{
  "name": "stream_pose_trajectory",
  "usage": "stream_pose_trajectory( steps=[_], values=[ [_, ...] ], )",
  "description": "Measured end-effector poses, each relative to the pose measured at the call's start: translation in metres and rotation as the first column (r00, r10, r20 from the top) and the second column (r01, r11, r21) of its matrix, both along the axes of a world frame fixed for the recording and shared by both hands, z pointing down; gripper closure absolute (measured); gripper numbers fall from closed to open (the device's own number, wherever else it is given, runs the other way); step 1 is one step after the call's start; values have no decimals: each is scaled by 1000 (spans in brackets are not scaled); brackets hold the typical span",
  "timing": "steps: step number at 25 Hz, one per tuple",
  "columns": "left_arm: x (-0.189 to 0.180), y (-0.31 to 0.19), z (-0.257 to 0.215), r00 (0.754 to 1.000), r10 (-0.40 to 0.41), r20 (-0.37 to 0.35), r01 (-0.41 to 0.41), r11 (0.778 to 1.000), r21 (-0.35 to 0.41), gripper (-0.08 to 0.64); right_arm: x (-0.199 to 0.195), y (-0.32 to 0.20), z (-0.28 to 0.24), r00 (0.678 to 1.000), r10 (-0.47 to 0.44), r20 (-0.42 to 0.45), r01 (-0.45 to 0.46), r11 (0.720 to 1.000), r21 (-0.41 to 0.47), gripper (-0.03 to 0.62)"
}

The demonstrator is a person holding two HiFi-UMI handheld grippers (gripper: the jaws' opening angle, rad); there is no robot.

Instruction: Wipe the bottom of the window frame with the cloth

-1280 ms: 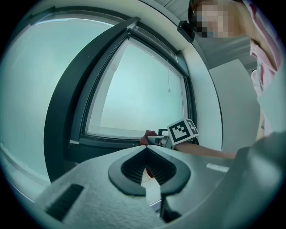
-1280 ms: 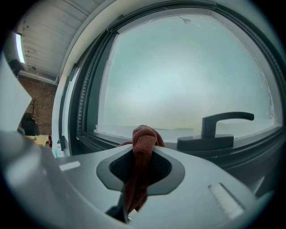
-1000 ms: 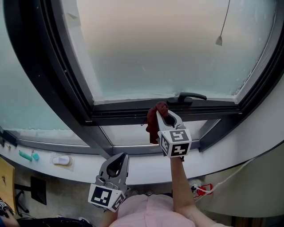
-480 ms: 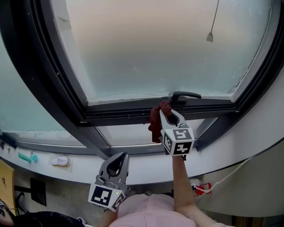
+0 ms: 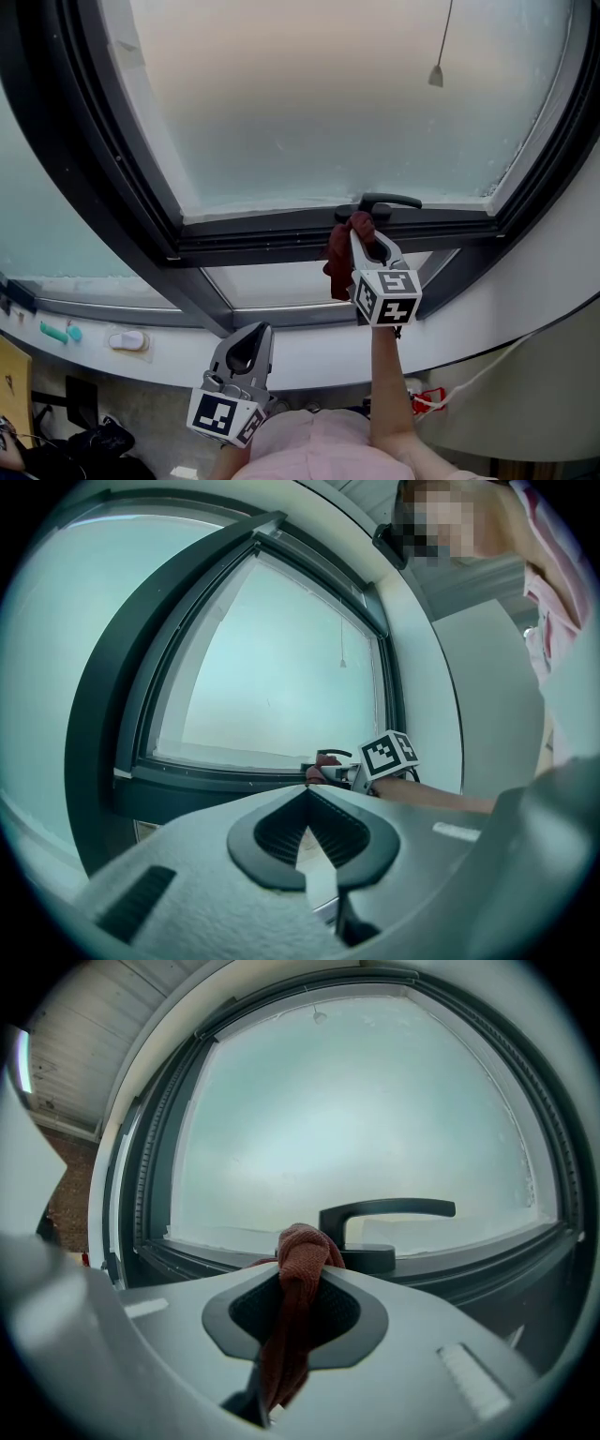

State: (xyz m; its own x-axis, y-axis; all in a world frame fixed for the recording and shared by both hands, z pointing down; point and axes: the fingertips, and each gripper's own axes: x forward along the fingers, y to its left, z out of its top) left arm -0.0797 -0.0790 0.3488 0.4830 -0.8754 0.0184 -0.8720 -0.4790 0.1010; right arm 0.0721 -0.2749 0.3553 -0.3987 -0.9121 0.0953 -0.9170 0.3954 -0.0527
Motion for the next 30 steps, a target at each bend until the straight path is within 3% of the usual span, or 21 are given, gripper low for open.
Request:
stream_pose_trajectory(
  steps=[11,23,26,30],
  values=[
    [-11,3,1,1000,-20,-14,20,1000,1,565,21,-3,0,998,58,24,-58,998,-3,529],
    [-54,19,0,997,-68,-30,68,998,3,565,17,7,-6,983,182,-29,-181,983,25,529],
    [-70,25,0,996,-82,-26,82,997,-1,565,-6,20,-22,989,135,54,-138,990,42,531],
    [-90,32,-1,996,-91,-26,91,996,-3,565,-65,45,-54,990,7,141,-22,994,107,531]
  ],
)
